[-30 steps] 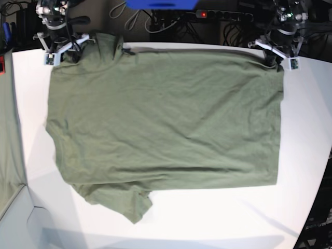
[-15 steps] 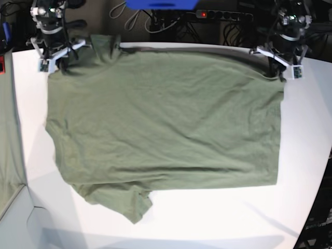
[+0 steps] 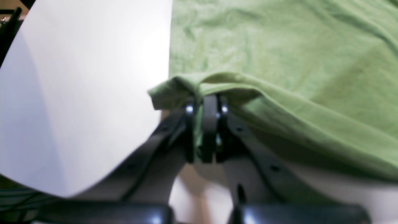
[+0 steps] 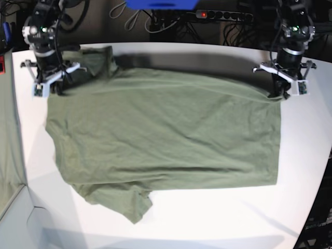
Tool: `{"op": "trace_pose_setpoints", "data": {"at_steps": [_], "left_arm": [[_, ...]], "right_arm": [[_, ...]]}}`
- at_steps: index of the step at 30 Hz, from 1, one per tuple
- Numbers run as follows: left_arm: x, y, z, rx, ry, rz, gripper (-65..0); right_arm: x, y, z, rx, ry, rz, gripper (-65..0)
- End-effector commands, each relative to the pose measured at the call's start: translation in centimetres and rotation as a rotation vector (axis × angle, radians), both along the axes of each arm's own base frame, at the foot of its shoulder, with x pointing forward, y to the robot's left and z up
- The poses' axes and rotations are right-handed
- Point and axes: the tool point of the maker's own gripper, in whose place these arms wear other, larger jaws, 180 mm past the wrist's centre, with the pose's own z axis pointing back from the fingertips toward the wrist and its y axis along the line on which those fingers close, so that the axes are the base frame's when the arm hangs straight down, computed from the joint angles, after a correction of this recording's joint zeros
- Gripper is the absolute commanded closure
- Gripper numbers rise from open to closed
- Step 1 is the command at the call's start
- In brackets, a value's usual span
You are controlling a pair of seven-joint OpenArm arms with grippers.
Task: Layout the t-shirt on the table in an organized manner, then fold the t-shirt properly
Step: 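Lift the collar edge with both grippers and fold it toward the hem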
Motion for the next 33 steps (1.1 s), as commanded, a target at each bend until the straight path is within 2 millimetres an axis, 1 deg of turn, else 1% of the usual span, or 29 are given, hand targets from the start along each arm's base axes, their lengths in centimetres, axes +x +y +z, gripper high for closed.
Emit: {"op": "trace_pose_setpoints", "data": {"at_steps": [1,4,6,10,13,15,17,20,24,27,31,33], "left_arm": [[1.2,0.3,1.6,0.012,-0.069,0.001,0.0],[2.1,0.5,1.2,-0.004,-0.073,0.012,0.0],[2.8,0.7,0.7,-0.018,-0.073,0.021,0.0],[3.8,0.9,0.2,-0.034,-0.075,0.032,0.0],[4.6,1.1,0.2,-0.039,-0.083,0.036,0.0],[5.1,1.3,0.0,-0.042,-0.082,0.039,0.0],[5.6,1.4,-0.2,-0.051,-0.082,0.044,0.0],[6.2,1.5,-0.6,-0.062,-0.082,0.048,0.0],[6.3,1.5,-0.7,-0.065,-0.079,0.050,0.0],[6.8,1.5,-0.4,-0.066,-0.092,0.050,0.0],[7.0,1.5,-0.2,-0.067,-0.096,0.050,0.0],[7.0,1.5,-0.2,-0.067,-0.096,0.050,-0.1]], "right_arm": [[1.4,-0.4,1.5,-0.015,-0.059,0.001,0.0],[3.1,-0.5,2.0,-0.006,-0.074,-0.001,0.0],[4.3,-0.5,1.8,0.011,-0.075,-0.006,0.0],[6.1,-0.4,0.7,0.049,-0.067,-0.013,0.0],[7.3,-0.4,-0.4,0.079,-0.055,-0.018,0.0],[8.0,-0.8,-0.7,0.079,-0.049,-0.017,0.0],[8.6,-0.6,-1.3,0.094,-0.038,-0.013,0.0],[9.6,-1.1,-1.4,0.092,-0.038,-0.014,0.0],[11.0,-1.4,-0.5,0.091,-0.064,-0.013,0.0],[12.1,-1.4,0.3,0.096,-0.088,-0.012,0.0],[12.9,-1.2,-0.2,0.114,-0.080,-0.014,0.0],[12.8,-1.1,-1.1,0.128,-0.057,-0.016,0.0]]}}
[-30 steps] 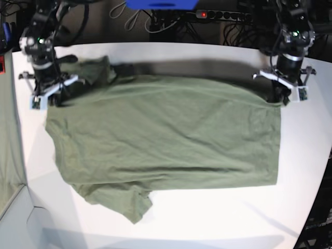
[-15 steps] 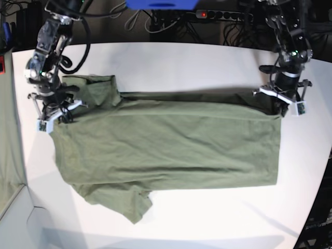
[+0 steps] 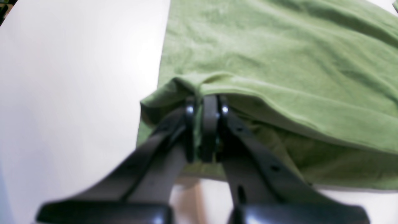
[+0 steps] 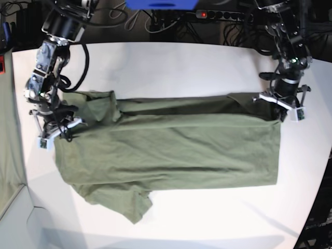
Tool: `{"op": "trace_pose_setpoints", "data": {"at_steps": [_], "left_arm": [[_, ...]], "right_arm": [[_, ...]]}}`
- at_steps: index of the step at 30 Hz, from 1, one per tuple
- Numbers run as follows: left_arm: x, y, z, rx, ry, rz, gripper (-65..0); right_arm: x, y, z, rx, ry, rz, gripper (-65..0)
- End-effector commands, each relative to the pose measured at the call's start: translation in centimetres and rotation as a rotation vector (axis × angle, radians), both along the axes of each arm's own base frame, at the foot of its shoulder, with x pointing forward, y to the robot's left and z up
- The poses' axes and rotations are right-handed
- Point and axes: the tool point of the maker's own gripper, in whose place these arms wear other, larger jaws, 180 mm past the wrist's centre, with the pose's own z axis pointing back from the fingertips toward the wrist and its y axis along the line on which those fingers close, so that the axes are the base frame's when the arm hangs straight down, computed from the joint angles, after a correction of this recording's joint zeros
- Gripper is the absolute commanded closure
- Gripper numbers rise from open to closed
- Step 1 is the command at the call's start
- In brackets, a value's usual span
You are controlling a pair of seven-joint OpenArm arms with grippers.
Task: Layout the t-shirt on the table in an organized manner, then fold the t-shirt properly
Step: 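Lift the collar edge with both grippers and fold it toward the hem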
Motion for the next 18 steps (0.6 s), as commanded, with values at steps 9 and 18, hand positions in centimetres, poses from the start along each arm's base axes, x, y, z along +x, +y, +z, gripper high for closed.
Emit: {"op": "trace_pose_setpoints", "data": {"at_steps": [9,18], "left_arm": [[1.1,1.0,0.0,0.004,-0.020,0.005,-0.6],[1.9,1.7,0.6,0.011,-0.036,0.009,-29.0]], "right_arm": [[1.6,0.5,1.0,-0.001,-0.039,0.023,-1.1],[1.4,0.1,1.2,-0.055,-0.027,0.065,-34.6]]}}
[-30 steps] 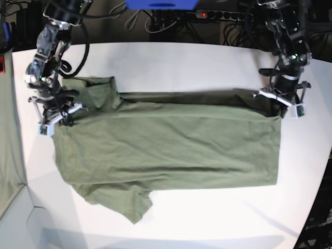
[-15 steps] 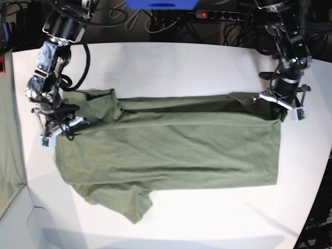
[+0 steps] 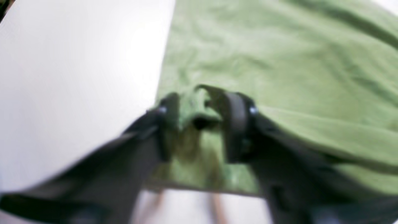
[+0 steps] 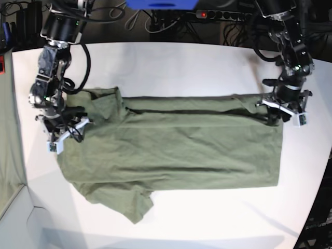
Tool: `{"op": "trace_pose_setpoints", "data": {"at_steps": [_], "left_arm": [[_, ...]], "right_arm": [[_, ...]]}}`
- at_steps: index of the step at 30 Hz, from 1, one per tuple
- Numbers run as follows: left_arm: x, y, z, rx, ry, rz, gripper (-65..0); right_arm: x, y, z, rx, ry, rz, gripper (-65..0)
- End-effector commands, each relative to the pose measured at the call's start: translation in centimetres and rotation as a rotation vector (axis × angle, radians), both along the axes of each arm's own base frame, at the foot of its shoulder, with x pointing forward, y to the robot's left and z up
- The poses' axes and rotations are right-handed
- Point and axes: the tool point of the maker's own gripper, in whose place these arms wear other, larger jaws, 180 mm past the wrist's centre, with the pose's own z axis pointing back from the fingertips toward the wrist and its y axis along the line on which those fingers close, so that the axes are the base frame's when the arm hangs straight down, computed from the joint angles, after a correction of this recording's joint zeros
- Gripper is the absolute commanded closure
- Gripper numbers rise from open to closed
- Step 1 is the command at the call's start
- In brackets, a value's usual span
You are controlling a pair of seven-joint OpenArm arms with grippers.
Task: Layout the t-shirt on the table in an organized manner, then fold the t-shirt properly
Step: 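Lift the collar edge with both grippers and fold it toward the hem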
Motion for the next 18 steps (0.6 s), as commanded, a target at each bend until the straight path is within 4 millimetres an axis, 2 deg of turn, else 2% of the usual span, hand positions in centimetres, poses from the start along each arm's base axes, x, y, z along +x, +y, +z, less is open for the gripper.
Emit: {"op": "trace_pose_setpoints", "data": {"at_steps": [1,3,7,9,11,15,18], "left_arm": [[0.6,0.5,1.3,0.017,-0.045,0.003,-32.2],[0.7,0.4,1.9,0.022,-0.059,-0.003,-36.9],[0.1,-0.1,3.5,0.030,-0.101,-0.012,-41.5],[-0.4,-0.4,4.2,0.012,-0.121,-0.007,-41.8],[-1.5,0.7,4.3,0.000,-0.127,0.033,-41.8],[-3.1,2.7,2.5,-0.033,-0.092,0.117,-41.8],[-3.7,3.2,1.0,-0.049,-0.054,0.132,-41.8]], "right_arm": [[0.7,-1.7,2.1,-0.033,-0.064,-0.026,-36.1],[0.3,-2.6,2.9,-0.048,-0.084,-0.045,-37.1],[-1.8,-3.9,4.0,-0.086,-0.104,-0.076,-37.2],[-3.3,-4.4,3.8,-0.098,-0.090,-0.090,-37.2],[-4.7,-4.2,2.9,-0.099,-0.063,-0.089,-37.2],[-7.2,-3.4,0.9,-0.079,-0.006,-0.091,-37.2],[-8.4,-2.6,-0.4,-0.053,0.029,-0.094,-37.2]]}}
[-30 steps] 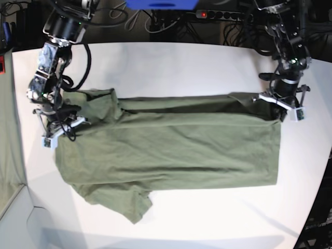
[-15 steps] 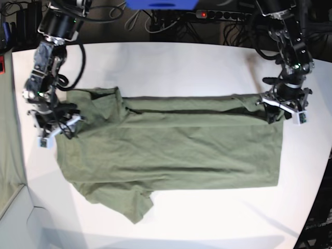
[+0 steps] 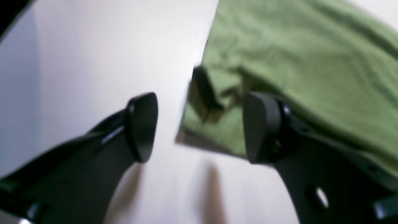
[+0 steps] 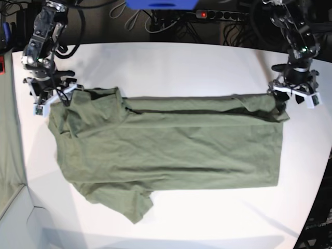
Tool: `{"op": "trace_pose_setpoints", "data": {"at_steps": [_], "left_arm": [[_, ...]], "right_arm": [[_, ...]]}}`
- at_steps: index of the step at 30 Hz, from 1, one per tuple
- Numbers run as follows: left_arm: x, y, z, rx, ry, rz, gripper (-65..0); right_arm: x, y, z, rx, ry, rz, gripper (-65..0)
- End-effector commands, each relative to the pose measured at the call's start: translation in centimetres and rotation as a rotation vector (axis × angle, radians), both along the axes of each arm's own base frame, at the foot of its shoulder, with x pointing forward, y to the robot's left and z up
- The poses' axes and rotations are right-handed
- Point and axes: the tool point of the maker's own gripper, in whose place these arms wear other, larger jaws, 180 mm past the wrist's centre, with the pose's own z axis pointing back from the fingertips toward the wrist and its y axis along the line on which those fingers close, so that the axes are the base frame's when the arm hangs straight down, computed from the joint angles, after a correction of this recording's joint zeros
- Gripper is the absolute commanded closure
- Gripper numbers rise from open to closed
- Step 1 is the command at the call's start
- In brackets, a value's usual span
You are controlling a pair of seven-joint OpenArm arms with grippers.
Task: Layout the t-shirt on the table in an organized manner, then fold the t-shirt properly
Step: 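Lift the collar edge with both grippers and fold it toward the hem, then pull the folded edge back toward the collar side with both grippers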
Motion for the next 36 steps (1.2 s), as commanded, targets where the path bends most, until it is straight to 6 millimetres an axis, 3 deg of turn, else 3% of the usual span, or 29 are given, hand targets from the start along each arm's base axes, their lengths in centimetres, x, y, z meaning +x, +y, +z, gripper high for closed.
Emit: {"op": "trace_pose_setpoints", "data": {"at_steps": [1,7,16,19,25,26,28,33,36], "left_arm": [[0.5,0.6,1.0,0.017,-0.040,0.004,-41.8],[1.1,0.6,0.0,-0.010,-0.027,0.013,-41.8],[1.2,0.5,-2.7,-0.066,0.025,0.032,-40.7],[1.0,0.5,-3.2,-0.073,0.035,0.036,-30.3],[1.7,0.5,-2.9,-0.077,0.020,0.036,-2.2],[1.7,0.5,-2.9,-0.078,0.021,0.036,0.0],[1.7,0.5,-2.9,-0.077,0.021,0.037,-0.9],[1.8,0.6,-2.6,-0.073,0.013,0.036,0.0],[1.8,0.6,-2.5,-0.072,0.012,0.036,0.0]], "right_arm": [[0.4,0.1,0.8,0.001,-0.034,0.003,-37.2],[0.3,0.4,0.2,0.014,-0.022,0.003,-37.2],[-0.5,0.7,-2.2,0.047,0.042,-0.004,-36.7],[-0.7,0.8,-2.6,0.053,0.053,-0.004,-32.7],[-0.4,2.4,-2.7,0.059,0.055,0.043,-7.7],[-0.4,2.5,-2.7,0.060,0.057,0.045,-4.6],[-0.2,2.8,-2.2,0.062,0.043,0.045,0.0],[0.9,2.8,0.5,0.035,-0.031,0.051,0.0],[1.9,2.7,3.3,0.003,-0.104,0.060,0.0]]}}
